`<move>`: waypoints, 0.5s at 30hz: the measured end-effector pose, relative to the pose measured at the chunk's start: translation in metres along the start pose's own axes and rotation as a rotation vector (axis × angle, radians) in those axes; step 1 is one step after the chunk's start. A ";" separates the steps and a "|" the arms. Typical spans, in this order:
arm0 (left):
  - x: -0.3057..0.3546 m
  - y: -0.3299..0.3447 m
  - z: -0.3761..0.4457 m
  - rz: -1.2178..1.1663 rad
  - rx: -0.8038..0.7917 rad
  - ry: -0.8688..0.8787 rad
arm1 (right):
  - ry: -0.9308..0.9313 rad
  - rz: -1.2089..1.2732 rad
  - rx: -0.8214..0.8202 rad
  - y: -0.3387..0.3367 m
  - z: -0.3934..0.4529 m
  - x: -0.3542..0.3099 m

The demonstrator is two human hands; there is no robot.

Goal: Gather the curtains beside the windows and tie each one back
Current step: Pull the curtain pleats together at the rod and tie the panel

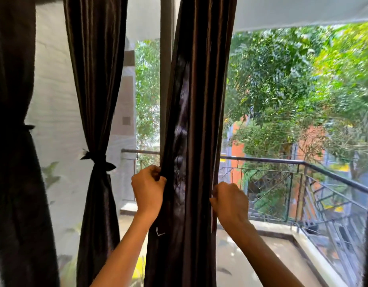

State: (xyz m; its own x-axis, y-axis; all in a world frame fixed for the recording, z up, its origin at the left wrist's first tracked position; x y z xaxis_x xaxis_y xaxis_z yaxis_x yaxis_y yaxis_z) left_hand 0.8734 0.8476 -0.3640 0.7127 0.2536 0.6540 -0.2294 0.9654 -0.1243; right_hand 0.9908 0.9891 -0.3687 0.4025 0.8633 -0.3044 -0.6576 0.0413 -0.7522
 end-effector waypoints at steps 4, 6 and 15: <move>-0.010 -0.004 0.002 -0.010 0.036 -0.082 | -0.003 0.119 -0.009 0.007 -0.028 -0.007; -0.016 -0.008 0.005 -0.002 0.033 -0.093 | -0.008 0.218 0.020 0.014 -0.038 -0.014; -0.043 -0.018 0.029 -0.177 -0.294 -0.015 | -0.101 0.534 0.290 0.075 -0.034 -0.067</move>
State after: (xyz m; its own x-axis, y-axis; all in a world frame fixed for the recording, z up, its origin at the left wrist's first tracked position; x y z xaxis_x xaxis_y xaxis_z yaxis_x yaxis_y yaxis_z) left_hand 0.8273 0.8180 -0.3679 0.7141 0.0819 0.6952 0.0996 0.9711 -0.2167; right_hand 0.9364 0.9175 -0.4242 -0.0830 0.8452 -0.5280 -0.9037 -0.2872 -0.3176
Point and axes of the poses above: each hand's wrist, its own z-axis towards the middle knuckle, its own y-axis out of the palm, x = y × z, the point moved 1 cm from there along z, towards the middle knuckle, and after that the axes turned 1 degree about x, right-handed, at the moved point
